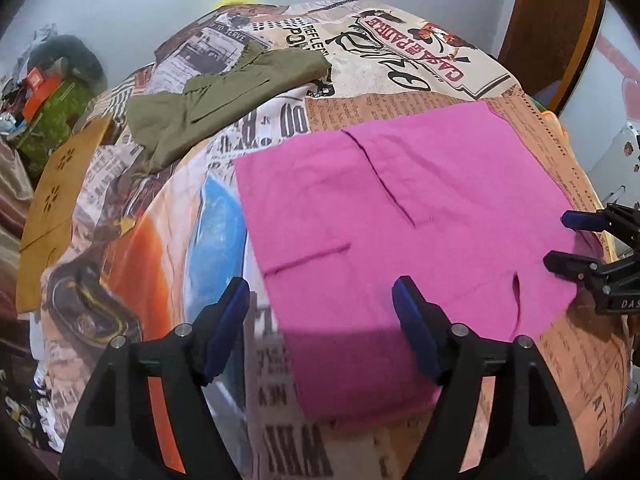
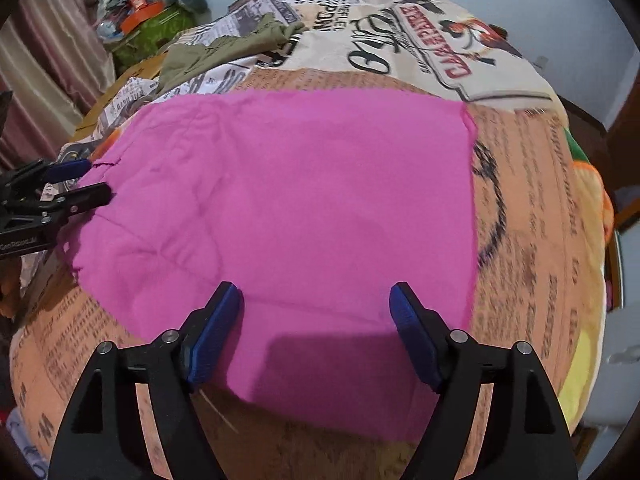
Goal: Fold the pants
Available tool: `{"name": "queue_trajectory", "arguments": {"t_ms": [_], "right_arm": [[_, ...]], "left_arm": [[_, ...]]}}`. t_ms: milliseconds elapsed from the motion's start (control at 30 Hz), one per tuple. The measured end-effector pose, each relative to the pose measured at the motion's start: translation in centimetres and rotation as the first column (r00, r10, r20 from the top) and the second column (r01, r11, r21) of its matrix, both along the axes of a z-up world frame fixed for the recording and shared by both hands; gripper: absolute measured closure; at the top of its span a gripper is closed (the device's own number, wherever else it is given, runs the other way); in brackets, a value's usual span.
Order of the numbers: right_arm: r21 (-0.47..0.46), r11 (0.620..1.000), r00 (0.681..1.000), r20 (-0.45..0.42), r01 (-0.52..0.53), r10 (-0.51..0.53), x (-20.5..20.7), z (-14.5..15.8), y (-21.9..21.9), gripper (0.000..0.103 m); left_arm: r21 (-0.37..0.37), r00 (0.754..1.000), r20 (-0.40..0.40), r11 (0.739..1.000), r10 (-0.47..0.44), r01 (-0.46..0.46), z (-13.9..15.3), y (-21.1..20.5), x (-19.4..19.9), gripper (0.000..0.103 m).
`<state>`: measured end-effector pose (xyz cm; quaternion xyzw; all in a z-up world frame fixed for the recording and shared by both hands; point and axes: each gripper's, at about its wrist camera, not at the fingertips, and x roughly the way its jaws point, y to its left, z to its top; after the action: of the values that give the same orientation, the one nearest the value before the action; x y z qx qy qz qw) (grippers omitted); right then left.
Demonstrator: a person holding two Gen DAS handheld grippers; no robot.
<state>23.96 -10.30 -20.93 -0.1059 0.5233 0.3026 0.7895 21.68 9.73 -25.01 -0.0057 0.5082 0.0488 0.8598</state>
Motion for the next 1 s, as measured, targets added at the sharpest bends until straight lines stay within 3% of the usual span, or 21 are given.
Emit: {"name": "queue_trajectory", "arguments": {"t_ms": [367, 633, 833, 933, 1000], "right_arm": [[-0.008, 0.999, 0.999, 0.028, 0.045, -0.045, -1.7, 1.8, -1.0, 0.028], [0.099, 0.994, 0.995, 0.084, 0.045, -0.054, -2.7, 5.1, -0.4, 0.028], [0.145, 0.989, 0.995, 0.086, 0.034, -0.047, -3.3, 5.1, 0.7, 0.028], [0.120, 0.993, 0.997, 0.073, 0.016, -0.025, -3.3, 3.9, 1.6, 0.028], [0.095, 0.995, 0.998, 0.055, 0.013, -0.019, -3.1, 2.7, 2.1, 0.028]], "left_arm": [[-0.044, 0.999, -0.002, 0.998, 0.042, -0.042, 1.7, 0.4, -2.2, 0.027], [-0.213, 0.993, 0.029, 0.971, 0.113, -0.104, 4.3, 1.0, -4.1, 0.027], [-0.265, 0.991, -0.041, 0.955, 0.126, -0.133, 2.5, 0.3, -5.0, 0.027], [-0.308, 0.987, -0.081, 0.939, 0.136, -0.154, 1.1, 0.2, -5.5, 0.027], [-0.297, 0.987, -0.077, 0.941, 0.144, -0.160, 0.8, -0.1, -5.9, 0.027]]}}
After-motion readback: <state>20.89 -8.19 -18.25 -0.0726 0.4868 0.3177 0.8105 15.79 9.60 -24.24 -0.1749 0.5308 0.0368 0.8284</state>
